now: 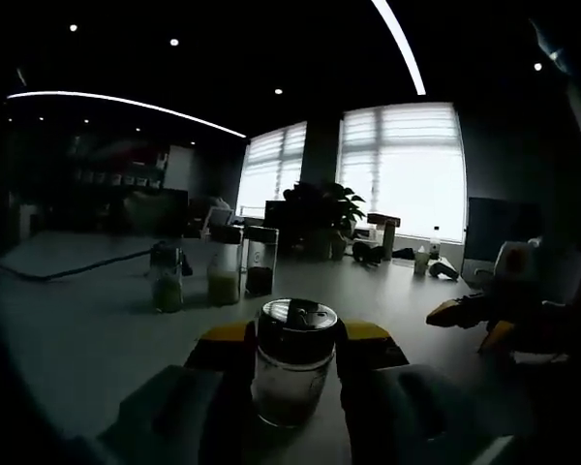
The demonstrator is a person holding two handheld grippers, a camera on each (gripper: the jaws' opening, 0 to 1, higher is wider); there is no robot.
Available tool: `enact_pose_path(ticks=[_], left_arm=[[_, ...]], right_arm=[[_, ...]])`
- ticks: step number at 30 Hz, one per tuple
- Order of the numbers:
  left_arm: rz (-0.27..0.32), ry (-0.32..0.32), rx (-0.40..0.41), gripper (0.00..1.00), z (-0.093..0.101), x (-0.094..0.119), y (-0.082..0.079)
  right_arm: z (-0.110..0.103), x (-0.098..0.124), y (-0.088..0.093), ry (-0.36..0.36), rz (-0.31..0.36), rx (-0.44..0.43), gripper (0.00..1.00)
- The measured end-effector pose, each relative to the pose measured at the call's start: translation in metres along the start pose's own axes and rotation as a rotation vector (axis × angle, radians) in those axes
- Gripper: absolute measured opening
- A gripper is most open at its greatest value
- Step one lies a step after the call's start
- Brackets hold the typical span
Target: Rotate the seasoning bottle until the label or dispensing opening points toward the visible target arrow and the bottle remains upright within the marked orientation range
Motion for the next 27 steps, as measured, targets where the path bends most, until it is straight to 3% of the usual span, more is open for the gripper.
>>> enact_pose_path(ticks=[9,16,27], left_arm=[[-0.011,0.019,0.002,0.34,-0.008,0.012,-0.001],[-0.025,0.025,-0.002,0.34,-0.007,0.02,-0.002],[-0.021,0.039,0.014,0.35,-0.008,0.022,-0.001]], right_arm=[[0.003,0.002,0.003,0.007,-0.005,-0.017,0.46],[-0.002,-0.001,-0.005,-0.003,0.027,-0.003,0.46],[-0.002,0.002,-0.002,-0.012,0.024,-0.011,0.45]])
Point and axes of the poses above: the point that each gripper's makers call its tool centre point, and the gripper's own axes: x roughly backward along the fingers, z roughly to its right, y roughly out of its underside, the point moved 4 cm from there along x, roughly backward along the fingers, and after that the axes turned 7 degrees about y, right-handed, at the moved point
